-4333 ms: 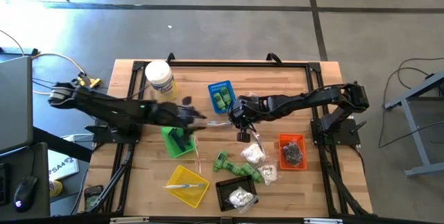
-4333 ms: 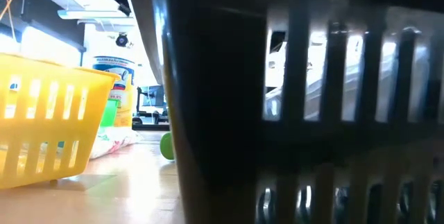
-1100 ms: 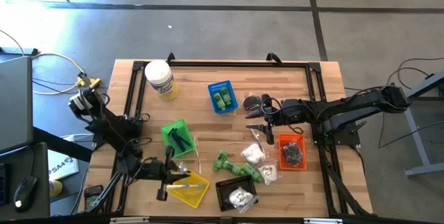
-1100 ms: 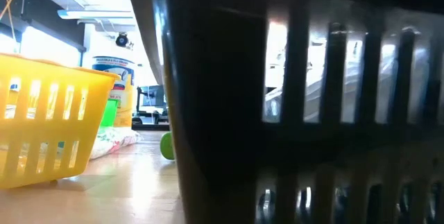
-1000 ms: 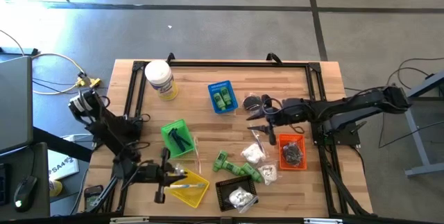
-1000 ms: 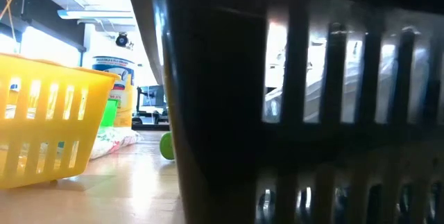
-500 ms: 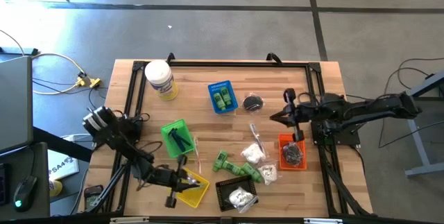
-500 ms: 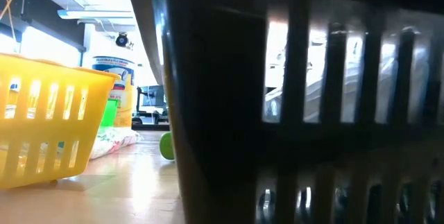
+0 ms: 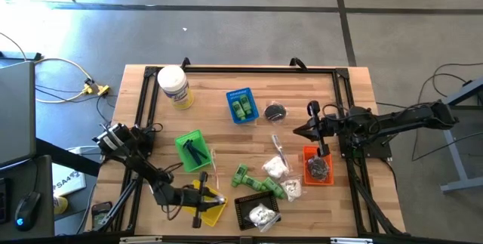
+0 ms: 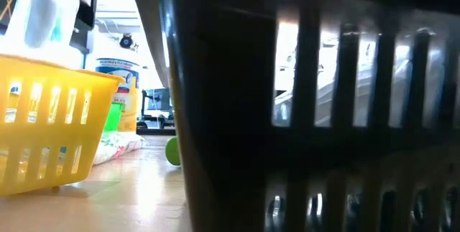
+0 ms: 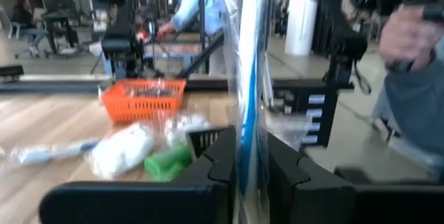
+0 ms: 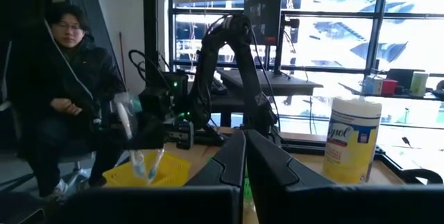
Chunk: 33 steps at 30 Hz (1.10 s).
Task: Pick & Place Travel size toiletries
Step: Put the blue toothbrush into the yellow bin
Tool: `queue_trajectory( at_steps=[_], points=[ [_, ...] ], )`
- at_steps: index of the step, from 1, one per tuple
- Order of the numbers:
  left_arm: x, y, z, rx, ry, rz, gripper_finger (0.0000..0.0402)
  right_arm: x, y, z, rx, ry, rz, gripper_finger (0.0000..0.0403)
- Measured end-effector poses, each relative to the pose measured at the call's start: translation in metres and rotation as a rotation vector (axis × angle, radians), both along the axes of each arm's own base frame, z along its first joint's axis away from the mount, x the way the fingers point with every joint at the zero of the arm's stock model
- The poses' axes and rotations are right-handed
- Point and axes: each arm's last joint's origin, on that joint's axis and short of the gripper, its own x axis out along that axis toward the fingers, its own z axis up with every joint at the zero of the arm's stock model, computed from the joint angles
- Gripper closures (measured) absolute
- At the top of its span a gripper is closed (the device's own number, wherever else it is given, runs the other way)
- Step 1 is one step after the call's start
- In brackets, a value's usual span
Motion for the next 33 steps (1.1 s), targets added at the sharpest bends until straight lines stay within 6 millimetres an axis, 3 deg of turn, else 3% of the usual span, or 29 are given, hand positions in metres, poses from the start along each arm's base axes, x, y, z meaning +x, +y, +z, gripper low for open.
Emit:
queue_trajectory(
  at_steps=[15,19,25,29,33],
  points=[
    [0.000,0.000,-0.008,-0.016,0.065,0.037,0.0359,0.000,0.000,0.000,0.001,0.001,0.000,0.0395],
    [-0.015,-0.008,0.003,0.010,-0.023,0.066,0.0384,0.000,0.000,0.000,0.004,0.002,0.001,0.0395],
    [-0.049,-0.018,0.006,0.069,-0.055,0.102,0.0377,0.000,0.001,-0.001,0.000,0.005,0.018,0.0395],
    [-0.049,-0.017,0.009,0.101,-0.057,0.119,0.0383,0.006,0.001,-0.004,-0.006,0.030,0.030,0.0395],
    [-0.046,-0.016,0.021,0.191,-0.099,0.088,0.0384,0.023,0.005,-0.004,0.001,0.062,0.059,0.0395]
  ],
)
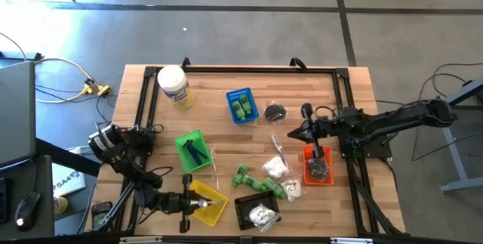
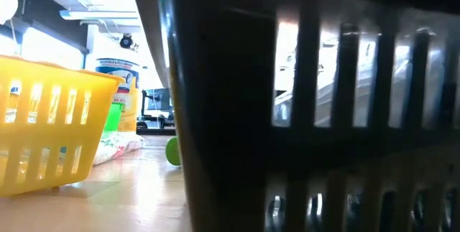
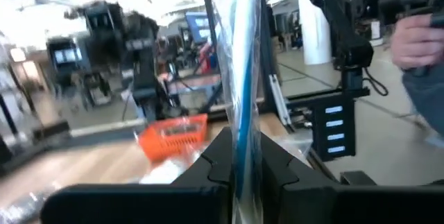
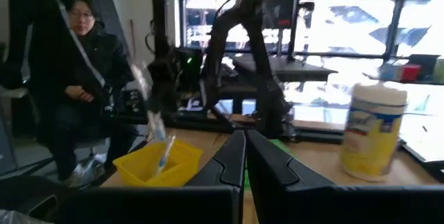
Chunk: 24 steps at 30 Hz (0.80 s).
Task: Pick & Place Travel size toiletries
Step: Put the blue toothbrush into the yellow bin
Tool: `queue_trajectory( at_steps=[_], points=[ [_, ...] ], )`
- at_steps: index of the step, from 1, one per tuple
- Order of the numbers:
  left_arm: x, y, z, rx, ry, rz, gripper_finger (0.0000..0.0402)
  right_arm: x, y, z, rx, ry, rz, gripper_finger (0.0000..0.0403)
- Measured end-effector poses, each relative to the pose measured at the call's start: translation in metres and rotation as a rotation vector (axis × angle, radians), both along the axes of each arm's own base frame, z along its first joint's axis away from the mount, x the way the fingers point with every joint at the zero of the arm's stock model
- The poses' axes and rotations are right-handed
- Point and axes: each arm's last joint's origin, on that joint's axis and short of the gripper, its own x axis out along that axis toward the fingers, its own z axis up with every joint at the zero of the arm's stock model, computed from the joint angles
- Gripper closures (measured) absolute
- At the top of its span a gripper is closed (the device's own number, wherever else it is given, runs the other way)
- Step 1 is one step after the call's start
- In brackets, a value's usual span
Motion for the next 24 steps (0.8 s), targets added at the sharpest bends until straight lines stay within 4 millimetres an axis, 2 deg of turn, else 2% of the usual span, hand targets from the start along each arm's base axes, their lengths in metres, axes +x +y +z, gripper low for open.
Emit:
queue_trajectory(
  at_steps=[5,8,11,14,17,20,24],
  points=[
    [-0.004,0.005,0.034,0.132,-0.090,-0.015,0.0384,0.041,0.016,0.009,0.003,0.067,0.017,0.0375],
    [-0.008,0.011,0.054,0.195,-0.142,0.000,0.0384,0.070,0.027,0.015,-0.027,0.095,0.039,0.0327],
    [-0.004,0.019,0.065,0.237,-0.182,0.015,0.0384,0.096,0.040,0.022,-0.065,0.091,0.072,0.0256],
    [0.002,0.027,0.071,0.250,-0.201,0.037,0.0384,0.118,0.053,0.030,-0.116,0.068,0.102,0.0183],
    [0.010,0.034,0.073,0.267,-0.219,0.047,0.0384,0.136,0.066,0.035,-0.156,0.055,0.141,0.0132],
    [0.017,0.040,0.073,0.288,-0.237,0.049,0.0384,0.152,0.075,0.036,-0.174,0.063,0.155,0.0105],
    [0.025,0.047,0.073,0.302,-0.244,0.069,0.0384,0.169,0.083,0.032,-0.192,0.065,0.189,0.0098]
  ],
)
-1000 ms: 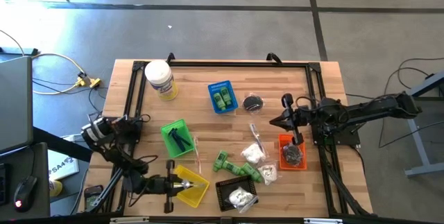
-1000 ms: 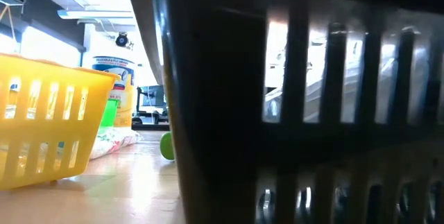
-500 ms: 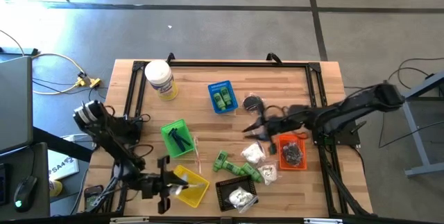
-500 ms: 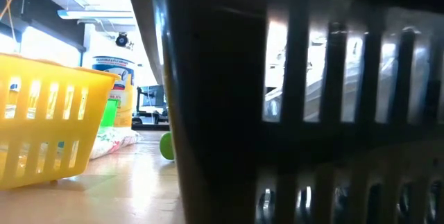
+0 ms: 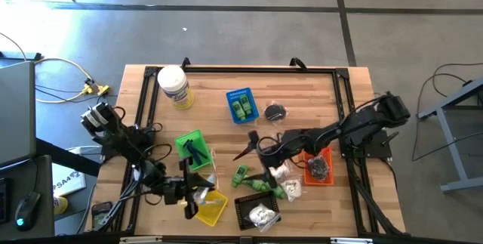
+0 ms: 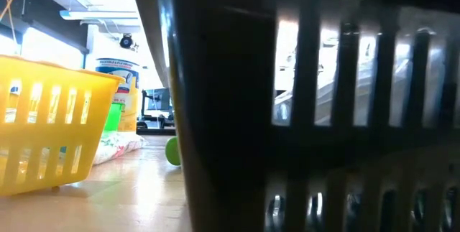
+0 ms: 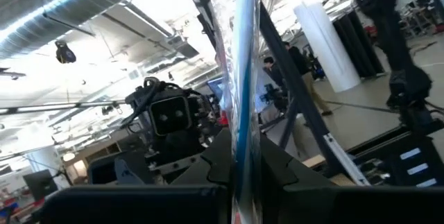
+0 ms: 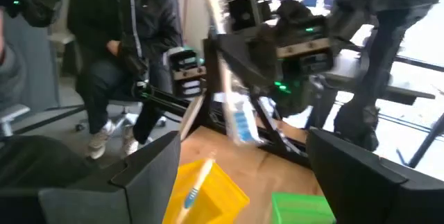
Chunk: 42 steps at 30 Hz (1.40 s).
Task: Pick & Place Travel size toiletries
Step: Put the blue toothbrush into the yellow bin
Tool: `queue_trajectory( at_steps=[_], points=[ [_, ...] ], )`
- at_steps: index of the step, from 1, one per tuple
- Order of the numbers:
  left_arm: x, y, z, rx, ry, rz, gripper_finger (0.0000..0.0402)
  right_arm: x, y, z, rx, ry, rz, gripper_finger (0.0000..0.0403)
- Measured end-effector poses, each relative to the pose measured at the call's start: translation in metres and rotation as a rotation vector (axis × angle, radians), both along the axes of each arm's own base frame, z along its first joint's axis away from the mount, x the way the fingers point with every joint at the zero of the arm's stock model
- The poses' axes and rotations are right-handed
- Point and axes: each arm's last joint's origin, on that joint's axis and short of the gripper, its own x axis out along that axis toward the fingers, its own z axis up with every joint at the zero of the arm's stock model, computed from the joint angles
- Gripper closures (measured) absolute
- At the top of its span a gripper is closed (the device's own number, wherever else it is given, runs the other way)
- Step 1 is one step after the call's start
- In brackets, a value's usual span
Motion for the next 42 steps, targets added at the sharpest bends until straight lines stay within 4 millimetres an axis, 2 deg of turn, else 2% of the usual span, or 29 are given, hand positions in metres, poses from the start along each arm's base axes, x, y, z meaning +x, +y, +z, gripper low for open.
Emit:
queue_trajectory(
  at_steps=[8,15,21,26,29,32,42],
  points=[
    [0.013,0.013,0.000,0.024,-0.022,0.010,0.0384,0.026,0.012,-0.001,0.016,-0.007,0.057,0.0104],
    [0.022,0.022,0.001,0.029,-0.046,-0.020,0.0384,0.047,0.008,-0.004,0.045,0.012,0.024,0.0105],
    [0.029,0.031,0.001,0.024,-0.063,-0.038,0.0384,0.052,-0.002,-0.006,0.077,0.047,0.020,0.0105],
    [0.036,0.038,-0.001,0.018,-0.044,-0.046,0.0384,0.052,-0.002,-0.002,0.086,0.006,0.028,0.0112],
    [0.040,0.042,-0.002,0.009,-0.041,-0.055,0.0384,0.052,-0.002,-0.002,0.085,0.008,0.029,0.0136],
    [0.041,0.045,-0.002,0.005,-0.045,-0.053,0.0384,0.052,-0.002,-0.002,0.072,0.007,0.028,0.0176],
    [0.041,0.045,-0.001,-0.024,-0.043,-0.063,0.0384,0.053,-0.006,-0.005,0.031,0.012,0.035,0.0351]
  ],
)
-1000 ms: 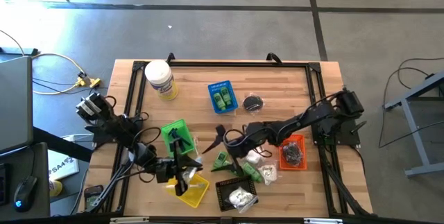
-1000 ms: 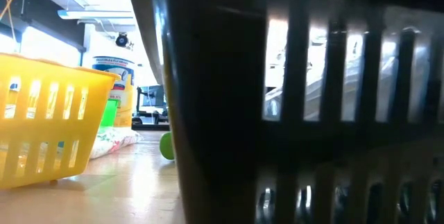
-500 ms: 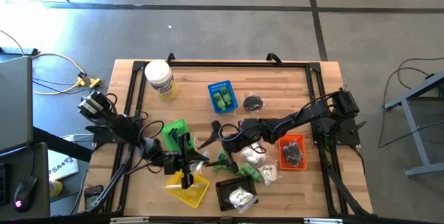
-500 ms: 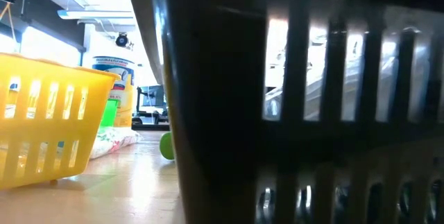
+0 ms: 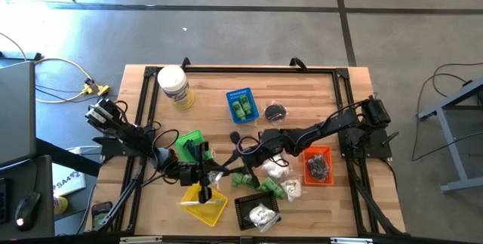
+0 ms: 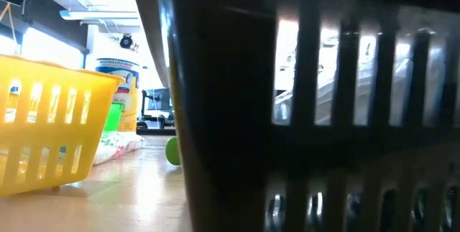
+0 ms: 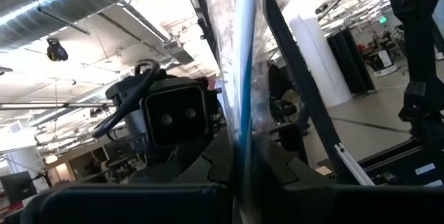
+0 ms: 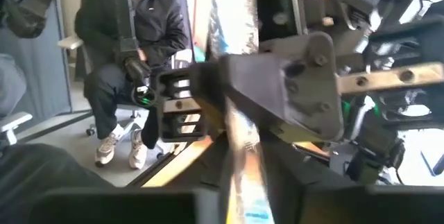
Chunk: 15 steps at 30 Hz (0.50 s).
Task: Pick & Place Travel size toiletries
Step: Put the blue toothbrush into the yellow bin
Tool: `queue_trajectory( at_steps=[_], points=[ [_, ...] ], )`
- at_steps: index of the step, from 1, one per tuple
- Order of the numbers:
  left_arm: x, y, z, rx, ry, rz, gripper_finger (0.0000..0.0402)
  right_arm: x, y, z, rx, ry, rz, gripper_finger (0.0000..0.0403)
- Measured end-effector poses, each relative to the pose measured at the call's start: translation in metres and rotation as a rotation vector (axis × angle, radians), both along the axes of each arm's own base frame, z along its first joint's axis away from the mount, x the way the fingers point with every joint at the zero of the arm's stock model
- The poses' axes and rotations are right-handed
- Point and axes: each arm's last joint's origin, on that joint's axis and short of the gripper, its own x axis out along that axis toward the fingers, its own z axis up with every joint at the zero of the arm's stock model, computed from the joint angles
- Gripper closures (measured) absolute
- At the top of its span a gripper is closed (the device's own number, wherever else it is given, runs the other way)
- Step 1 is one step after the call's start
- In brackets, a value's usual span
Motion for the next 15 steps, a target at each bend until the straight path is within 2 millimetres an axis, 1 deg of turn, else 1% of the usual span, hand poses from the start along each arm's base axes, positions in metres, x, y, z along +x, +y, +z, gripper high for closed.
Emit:
queue_trajectory(
  at_steps=[2,3,6,10,15],
  points=[
    [0.000,0.000,-0.001,0.002,0.006,0.001,0.0384,0.000,0.000,-0.001,-0.003,0.005,0.013,0.0379],
    [0.000,0.000,-0.001,-0.002,0.009,0.005,0.0384,0.000,0.000,-0.001,-0.004,0.007,0.014,0.0387],
    [0.001,0.000,-0.001,-0.025,0.022,0.011,0.0367,0.000,0.000,-0.001,-0.003,0.011,0.012,0.0382],
    [-0.003,-0.007,-0.004,-0.023,0.082,0.017,0.0306,0.000,-0.001,-0.003,-0.001,0.026,0.002,0.0365],
    [-0.017,-0.020,0.000,0.010,0.185,0.031,0.0232,0.000,0.000,-0.003,-0.006,0.022,0.010,0.0383]
  ],
)
